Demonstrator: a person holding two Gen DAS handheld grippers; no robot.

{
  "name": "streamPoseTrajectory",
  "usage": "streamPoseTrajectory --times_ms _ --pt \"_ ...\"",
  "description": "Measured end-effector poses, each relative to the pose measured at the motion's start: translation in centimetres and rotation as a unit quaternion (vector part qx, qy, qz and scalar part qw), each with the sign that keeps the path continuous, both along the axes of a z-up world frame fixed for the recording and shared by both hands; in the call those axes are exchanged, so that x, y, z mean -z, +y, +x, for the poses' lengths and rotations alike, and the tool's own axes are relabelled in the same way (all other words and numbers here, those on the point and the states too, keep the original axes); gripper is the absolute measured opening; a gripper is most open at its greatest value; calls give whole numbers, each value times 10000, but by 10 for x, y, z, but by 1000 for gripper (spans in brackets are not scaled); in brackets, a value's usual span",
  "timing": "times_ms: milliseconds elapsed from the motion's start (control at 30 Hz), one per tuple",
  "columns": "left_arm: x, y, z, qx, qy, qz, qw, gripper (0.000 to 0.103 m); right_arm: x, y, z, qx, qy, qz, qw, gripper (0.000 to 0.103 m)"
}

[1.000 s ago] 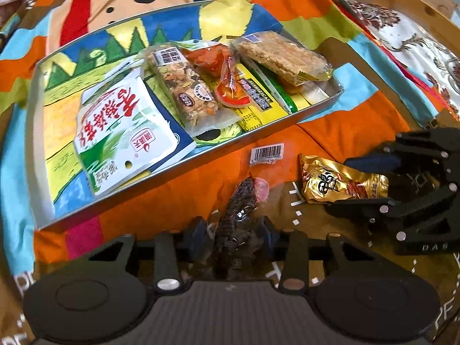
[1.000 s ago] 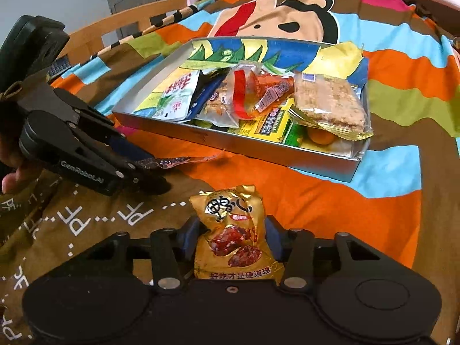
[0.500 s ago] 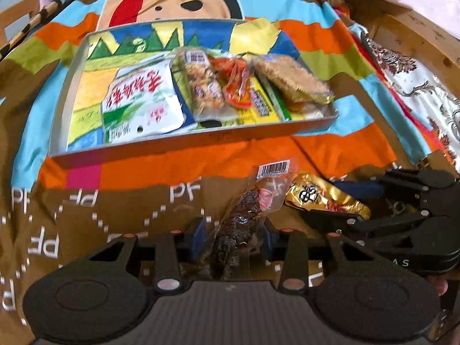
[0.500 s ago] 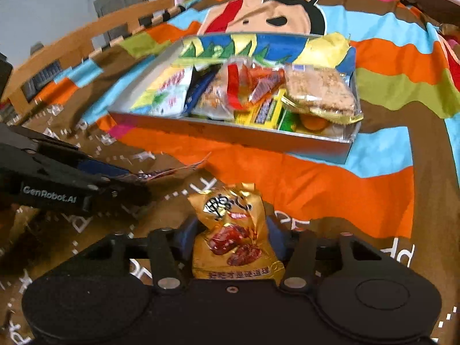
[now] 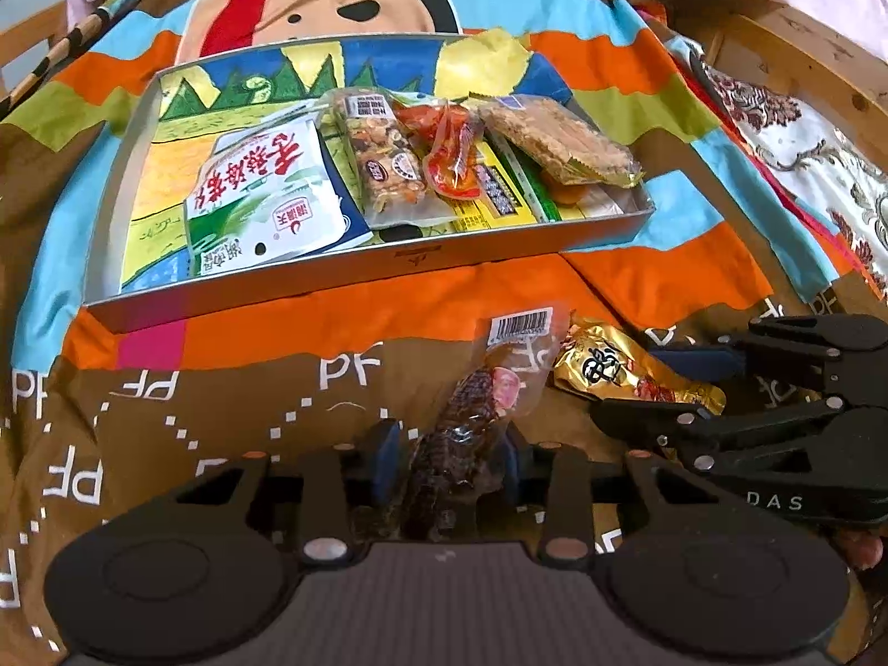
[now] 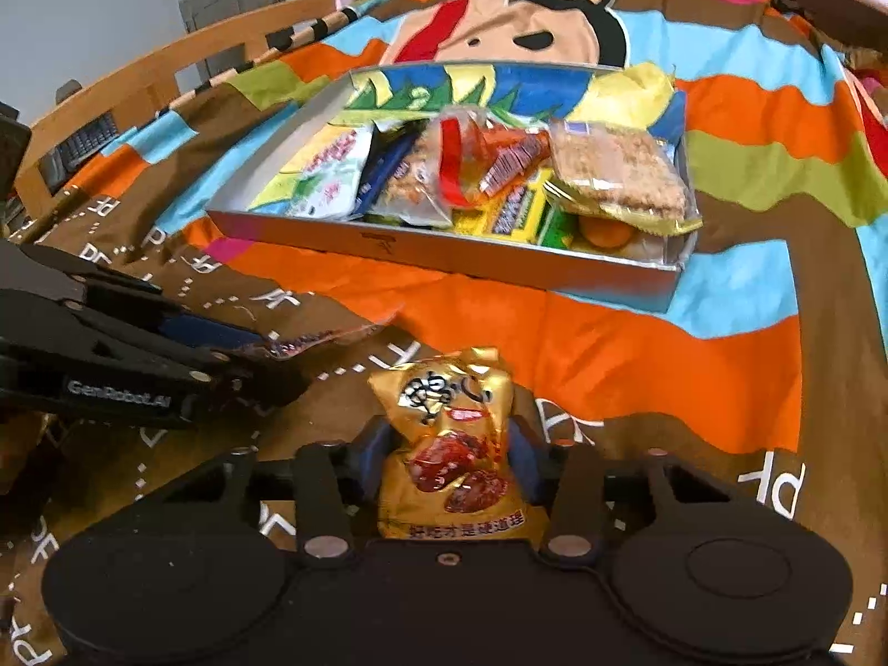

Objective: Organize snacks
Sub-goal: 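Lift the brown stick with the left tool while the right tool lifts the gold packet, then lower the brown stick into the tray with the left tool while the right tool lowers the gold packet in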

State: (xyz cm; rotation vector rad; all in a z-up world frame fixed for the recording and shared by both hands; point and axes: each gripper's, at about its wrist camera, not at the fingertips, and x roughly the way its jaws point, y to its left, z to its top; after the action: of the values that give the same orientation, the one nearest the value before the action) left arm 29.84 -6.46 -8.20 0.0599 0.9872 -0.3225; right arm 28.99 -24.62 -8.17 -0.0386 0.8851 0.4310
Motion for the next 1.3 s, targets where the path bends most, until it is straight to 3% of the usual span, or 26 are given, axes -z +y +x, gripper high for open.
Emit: streamPoseTrajectory --times_ms 133,367,667,833,1133,1300 --pt "-4 5 -6 -123 -114 -106 9998 24 -2 5 -6 -73 -133 -203 9997 44" --pt "-6 11 -14 -326 -203 -322 9987 17 -7 10 -18 -184 -387 -441 9981 44" --pt "-8 23 -19 -561 -416 -664 9953 17 -10 11 -19 -196 -541 -475 9972 44" --pt "-18 32 -22 -702 -743 -961 9901 17 -15 11 -20 -137 -770 -433 9960 44" --pt "-60 39 -14 -1091 -1624 -1148 9739 17 -45 9 -23 100 -1790 -265 9834 44" --pt "-85 45 2 -1254 -2113 -972 9645 17 -68 14 -9 184 -2630 -72 9646 45"
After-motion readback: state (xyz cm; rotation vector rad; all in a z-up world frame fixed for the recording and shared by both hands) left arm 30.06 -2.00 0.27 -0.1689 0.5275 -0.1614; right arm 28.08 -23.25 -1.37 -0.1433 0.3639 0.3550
